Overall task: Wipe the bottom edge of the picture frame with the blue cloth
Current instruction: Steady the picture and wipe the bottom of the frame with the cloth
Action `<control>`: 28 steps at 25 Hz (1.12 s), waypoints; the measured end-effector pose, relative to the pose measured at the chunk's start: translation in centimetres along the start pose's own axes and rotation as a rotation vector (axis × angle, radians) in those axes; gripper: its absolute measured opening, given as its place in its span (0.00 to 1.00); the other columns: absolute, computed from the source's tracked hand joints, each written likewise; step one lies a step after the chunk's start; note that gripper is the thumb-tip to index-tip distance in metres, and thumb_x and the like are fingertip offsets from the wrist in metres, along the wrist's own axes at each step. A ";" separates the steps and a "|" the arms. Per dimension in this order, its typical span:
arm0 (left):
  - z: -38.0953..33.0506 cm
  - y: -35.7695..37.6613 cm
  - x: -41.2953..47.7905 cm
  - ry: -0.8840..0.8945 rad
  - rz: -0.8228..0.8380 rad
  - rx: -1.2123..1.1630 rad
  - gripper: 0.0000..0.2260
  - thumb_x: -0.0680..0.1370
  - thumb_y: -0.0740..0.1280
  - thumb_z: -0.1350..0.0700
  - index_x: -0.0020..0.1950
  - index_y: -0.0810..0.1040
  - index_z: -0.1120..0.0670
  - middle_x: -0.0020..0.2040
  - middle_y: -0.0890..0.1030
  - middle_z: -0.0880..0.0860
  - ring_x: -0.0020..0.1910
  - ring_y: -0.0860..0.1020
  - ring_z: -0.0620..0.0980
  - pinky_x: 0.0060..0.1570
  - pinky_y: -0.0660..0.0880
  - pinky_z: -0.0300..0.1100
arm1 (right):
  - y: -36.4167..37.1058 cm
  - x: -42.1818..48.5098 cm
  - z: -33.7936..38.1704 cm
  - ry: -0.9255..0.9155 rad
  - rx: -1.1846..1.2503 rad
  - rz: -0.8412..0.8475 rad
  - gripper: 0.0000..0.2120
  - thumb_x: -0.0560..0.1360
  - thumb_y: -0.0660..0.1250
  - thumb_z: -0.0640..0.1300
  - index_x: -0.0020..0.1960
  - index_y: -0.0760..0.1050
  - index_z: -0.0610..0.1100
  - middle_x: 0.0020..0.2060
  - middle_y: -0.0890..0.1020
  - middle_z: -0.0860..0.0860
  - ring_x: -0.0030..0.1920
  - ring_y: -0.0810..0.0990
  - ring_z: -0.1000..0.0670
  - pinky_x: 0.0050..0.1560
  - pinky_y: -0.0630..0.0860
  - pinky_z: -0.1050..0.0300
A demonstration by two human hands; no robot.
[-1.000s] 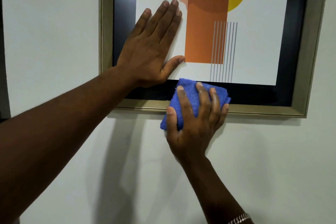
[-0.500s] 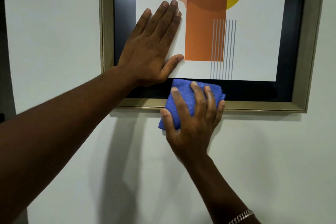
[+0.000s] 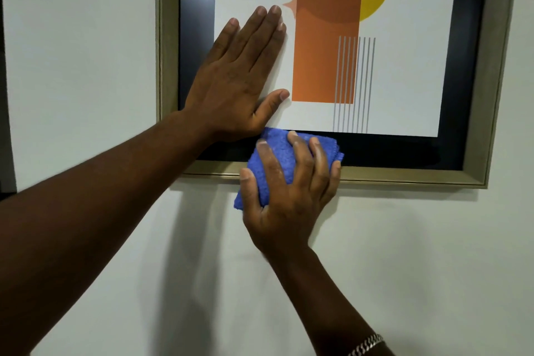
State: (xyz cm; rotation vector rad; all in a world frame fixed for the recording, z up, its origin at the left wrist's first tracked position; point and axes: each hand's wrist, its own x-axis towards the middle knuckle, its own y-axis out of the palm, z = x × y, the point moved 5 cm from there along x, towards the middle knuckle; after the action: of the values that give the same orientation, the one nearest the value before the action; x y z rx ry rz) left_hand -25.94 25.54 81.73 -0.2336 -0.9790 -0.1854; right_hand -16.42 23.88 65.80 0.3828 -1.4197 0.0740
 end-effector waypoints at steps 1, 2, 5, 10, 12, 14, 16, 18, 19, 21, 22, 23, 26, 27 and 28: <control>0.0 0.0 0.0 0.009 0.002 0.002 0.35 0.79 0.49 0.39 0.80 0.50 0.60 0.81 0.52 0.61 0.81 0.50 0.58 0.79 0.48 0.56 | -0.1 -0.2 -0.2 -0.048 -0.009 0.011 0.18 0.78 0.62 0.59 0.63 0.78 0.52 0.67 0.78 0.45 0.73 0.68 0.41 0.77 0.56 0.36; -0.1 0.0 -0.1 0.020 0.008 0.008 0.35 0.80 0.49 0.39 0.80 0.50 0.60 0.81 0.52 0.61 0.81 0.50 0.58 0.79 0.48 0.56 | -0.2 -0.3 -0.6 -0.085 -0.015 0.016 0.18 0.78 0.63 0.58 0.62 0.79 0.52 0.66 0.78 0.44 0.72 0.69 0.41 0.77 0.56 0.36; 0.1 0.0 -0.2 0.026 0.015 0.033 0.34 0.80 0.48 0.39 0.80 0.49 0.58 0.81 0.52 0.60 0.81 0.50 0.58 0.79 0.49 0.57 | -0.2 0.1 -0.7 -0.028 0.017 -0.015 0.16 0.77 0.64 0.57 0.59 0.80 0.50 0.64 0.79 0.44 0.72 0.69 0.40 0.76 0.57 0.34; 0.0 0.0 -0.1 0.028 0.014 0.030 0.34 0.80 0.49 0.39 0.80 0.50 0.58 0.81 0.52 0.60 0.81 0.50 0.58 0.79 0.49 0.56 | -0.3 -0.1 -0.6 -0.090 0.020 0.001 0.17 0.77 0.64 0.57 0.60 0.80 0.50 0.64 0.80 0.44 0.71 0.70 0.41 0.76 0.57 0.34; 0.0 0.0 -0.1 0.019 0.012 0.020 0.34 0.80 0.48 0.39 0.80 0.50 0.58 0.81 0.52 0.60 0.81 0.50 0.58 0.79 0.49 0.56 | -0.4 0.1 -0.6 -0.020 0.033 -0.020 0.17 0.78 0.63 0.57 0.60 0.80 0.50 0.65 0.80 0.45 0.72 0.70 0.41 0.77 0.56 0.35; 0.1 0.0 0.0 0.022 0.020 0.015 0.35 0.80 0.47 0.38 0.80 0.50 0.58 0.81 0.52 0.60 0.81 0.50 0.58 0.79 0.49 0.56 | -0.2 -0.1 0.5 -0.028 0.041 0.008 0.17 0.78 0.62 0.57 0.62 0.79 0.50 0.66 0.79 0.46 0.72 0.69 0.41 0.77 0.56 0.36; 0.2 -0.1 0.0 0.048 0.044 0.016 0.37 0.79 0.46 0.36 0.80 0.49 0.58 0.81 0.51 0.60 0.81 0.49 0.58 0.79 0.48 0.56 | -0.6 -0.3 -0.1 -0.089 0.045 0.046 0.17 0.78 0.63 0.57 0.61 0.79 0.50 0.65 0.79 0.46 0.72 0.69 0.42 0.77 0.56 0.37; 0.4 -0.1 0.0 0.066 0.063 0.025 0.37 0.79 0.46 0.35 0.80 0.49 0.58 0.81 0.51 0.60 0.81 0.49 0.58 0.79 0.48 0.56 | -1.3 0.2 -1.7 -0.045 0.044 0.036 0.16 0.77 0.63 0.56 0.59 0.80 0.49 0.63 0.80 0.46 0.71 0.70 0.41 0.77 0.56 0.36; 0.4 -0.1 0.0 0.065 0.062 0.027 0.37 0.79 0.46 0.35 0.80 0.49 0.58 0.82 0.51 0.60 0.81 0.49 0.58 0.79 0.47 0.56 | -1.3 0.5 -1.7 0.006 0.048 0.030 0.15 0.76 0.64 0.55 0.58 0.80 0.49 0.62 0.81 0.45 0.70 0.71 0.41 0.77 0.56 0.35; 0.4 -0.3 0.0 0.062 0.056 0.019 0.36 0.79 0.46 0.36 0.80 0.49 0.58 0.81 0.51 0.60 0.81 0.49 0.58 0.79 0.47 0.55 | -0.6 0.7 0.9 0.023 0.059 0.083 0.15 0.76 0.64 0.55 0.57 0.80 0.49 0.61 0.81 0.45 0.69 0.71 0.41 0.76 0.58 0.34; 0.4 -0.3 0.0 0.061 0.055 0.015 0.36 0.79 0.46 0.36 0.80 0.49 0.58 0.81 0.51 0.60 0.81 0.49 0.58 0.79 0.47 0.55 | 0.1 0.6 2.8 -0.023 0.064 0.130 0.15 0.76 0.63 0.55 0.58 0.80 0.49 0.61 0.81 0.46 0.69 0.72 0.42 0.76 0.59 0.35; 0.4 -0.3 0.0 0.062 0.056 0.010 0.35 0.79 0.45 0.37 0.80 0.49 0.58 0.81 0.51 0.60 0.81 0.49 0.58 0.79 0.47 0.55 | 0.5 0.5 4.4 -0.068 0.068 0.169 0.16 0.76 0.63 0.56 0.58 0.80 0.49 0.60 0.82 0.46 0.68 0.72 0.42 0.76 0.59 0.36; 0.6 -0.1 -0.1 0.055 0.057 0.002 0.34 0.80 0.45 0.38 0.80 0.49 0.57 0.82 0.51 0.59 0.81 0.49 0.57 0.79 0.47 0.56 | 0.6 0.8 4.6 -0.123 0.070 0.220 0.16 0.76 0.63 0.56 0.57 0.80 0.49 0.59 0.82 0.47 0.66 0.75 0.43 0.75 0.62 0.38; 0.6 -0.2 -0.1 0.053 0.058 0.004 0.34 0.80 0.45 0.38 0.80 0.49 0.57 0.82 0.51 0.59 0.81 0.49 0.57 0.79 0.47 0.56 | 0.2 1.2 3.9 -0.130 0.055 0.219 0.16 0.76 0.63 0.56 0.56 0.80 0.49 0.58 0.83 0.47 0.65 0.76 0.43 0.74 0.63 0.37; 0.6 -0.2 -0.1 0.054 0.064 0.006 0.34 0.80 0.45 0.38 0.80 0.48 0.57 0.82 0.51 0.59 0.81 0.49 0.57 0.80 0.47 0.56 | -0.2 1.5 3.0 -0.134 0.031 0.217 0.15 0.75 0.63 0.55 0.56 0.80 0.49 0.57 0.82 0.47 0.64 0.76 0.43 0.73 0.64 0.37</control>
State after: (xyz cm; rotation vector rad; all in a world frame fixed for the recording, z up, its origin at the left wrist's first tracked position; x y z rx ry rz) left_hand -26.51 25.52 81.94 -0.2525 -0.9177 -0.1298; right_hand -19.01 22.54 67.55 0.2618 -1.5901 0.2508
